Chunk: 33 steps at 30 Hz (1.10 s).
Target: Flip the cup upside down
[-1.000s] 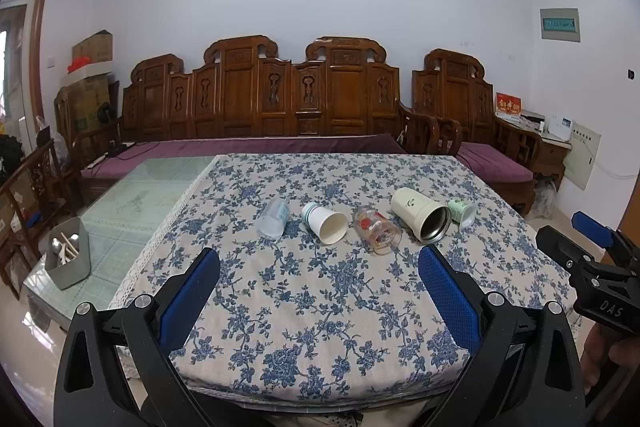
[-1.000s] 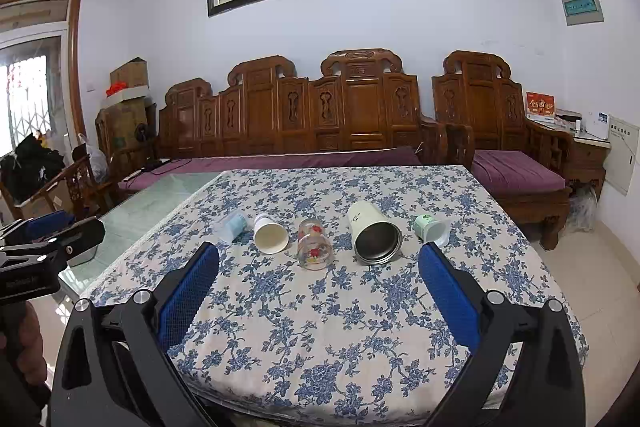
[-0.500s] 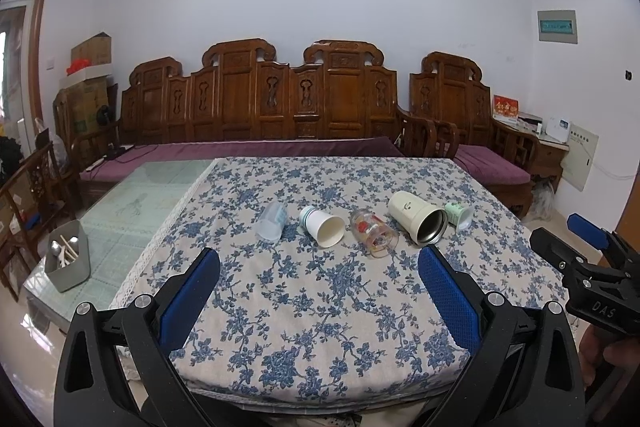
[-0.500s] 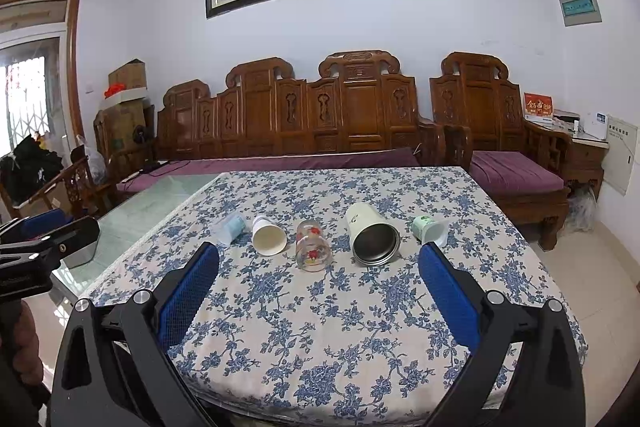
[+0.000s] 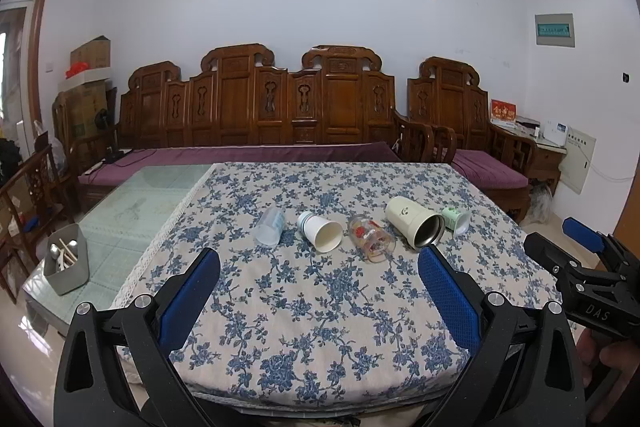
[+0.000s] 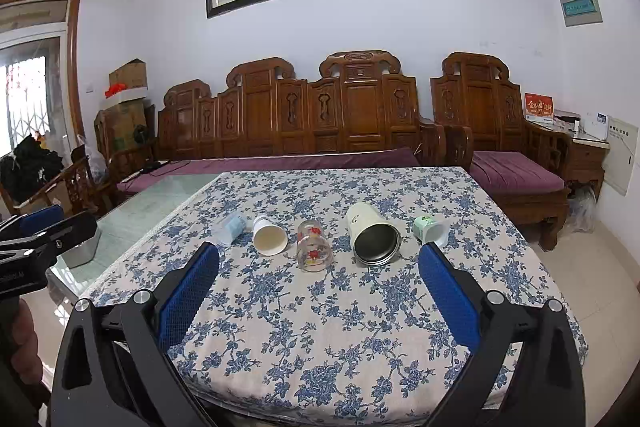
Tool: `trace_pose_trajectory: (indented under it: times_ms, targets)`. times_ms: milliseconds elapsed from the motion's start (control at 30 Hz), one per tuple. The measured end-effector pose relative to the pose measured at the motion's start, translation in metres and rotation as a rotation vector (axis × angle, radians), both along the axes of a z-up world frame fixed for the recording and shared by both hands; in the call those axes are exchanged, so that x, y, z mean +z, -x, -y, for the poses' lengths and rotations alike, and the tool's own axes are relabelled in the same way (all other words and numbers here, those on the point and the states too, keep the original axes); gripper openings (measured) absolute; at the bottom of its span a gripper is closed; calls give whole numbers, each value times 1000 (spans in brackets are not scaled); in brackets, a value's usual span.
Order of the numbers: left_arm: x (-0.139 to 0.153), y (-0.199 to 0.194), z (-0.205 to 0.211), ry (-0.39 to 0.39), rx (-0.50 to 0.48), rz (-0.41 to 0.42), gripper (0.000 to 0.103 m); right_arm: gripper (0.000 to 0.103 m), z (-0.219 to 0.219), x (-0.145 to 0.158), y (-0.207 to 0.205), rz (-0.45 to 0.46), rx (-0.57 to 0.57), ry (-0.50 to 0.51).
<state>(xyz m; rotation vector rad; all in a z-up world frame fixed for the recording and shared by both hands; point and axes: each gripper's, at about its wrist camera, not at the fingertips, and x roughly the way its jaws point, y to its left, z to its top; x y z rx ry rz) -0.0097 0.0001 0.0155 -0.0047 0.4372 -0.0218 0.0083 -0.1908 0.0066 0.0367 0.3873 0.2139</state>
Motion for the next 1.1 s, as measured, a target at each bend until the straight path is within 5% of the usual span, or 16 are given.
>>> trace_pose_trajectory:
  times_ms: [1100]
  targets:
    - [-3, 0, -3, -3, 2, -9, 96, 100, -1, -1, -1, -11, 1, -6]
